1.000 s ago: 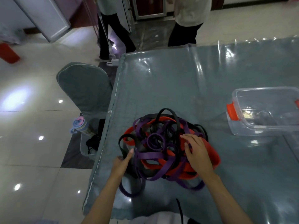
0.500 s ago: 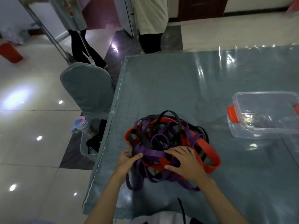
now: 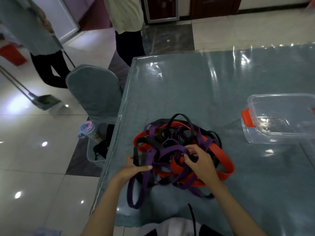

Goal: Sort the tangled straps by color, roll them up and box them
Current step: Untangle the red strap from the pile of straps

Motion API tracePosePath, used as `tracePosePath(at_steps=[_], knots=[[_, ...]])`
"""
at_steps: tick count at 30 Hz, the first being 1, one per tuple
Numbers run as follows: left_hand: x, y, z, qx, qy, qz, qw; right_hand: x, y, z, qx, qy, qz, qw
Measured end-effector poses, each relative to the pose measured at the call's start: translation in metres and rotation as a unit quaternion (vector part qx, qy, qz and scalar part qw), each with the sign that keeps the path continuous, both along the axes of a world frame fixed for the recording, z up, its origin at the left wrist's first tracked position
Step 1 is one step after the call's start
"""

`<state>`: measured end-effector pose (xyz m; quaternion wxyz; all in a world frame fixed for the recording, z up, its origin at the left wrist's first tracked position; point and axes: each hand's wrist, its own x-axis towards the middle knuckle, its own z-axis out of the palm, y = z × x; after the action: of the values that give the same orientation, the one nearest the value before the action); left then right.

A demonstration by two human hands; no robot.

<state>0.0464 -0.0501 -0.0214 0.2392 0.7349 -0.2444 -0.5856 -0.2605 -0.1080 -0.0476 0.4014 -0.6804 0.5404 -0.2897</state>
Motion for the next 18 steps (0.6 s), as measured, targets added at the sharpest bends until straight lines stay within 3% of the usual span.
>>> tracePosePath(at_steps=[6, 11, 15, 18], knots=[[-0.035, 0.0, -0.013, -0.058, -0.02, 0.057, 0.996, 0.005, 0.01, -0.002, 0.023, 0.006, 0.036, 0.999], [-0.062, -0.022, 0.028, -0.145, 0.021, 0.097, 0.984, 0.014, 0.009, 0.018, 0.118, -0.084, 0.075, 0.987], [-0.104, -0.035, 0.056, -0.143, 0.183, 0.013, 0.973, 0.028, 0.005, 0.025, 0.174, -0.08, 0.084, 0.978], [-0.122, -0.038, 0.06, -0.124, 0.156, -0.039, 0.979, 0.028, 0.002, 0.024, 0.139, -0.059, 0.056, 0.987]])
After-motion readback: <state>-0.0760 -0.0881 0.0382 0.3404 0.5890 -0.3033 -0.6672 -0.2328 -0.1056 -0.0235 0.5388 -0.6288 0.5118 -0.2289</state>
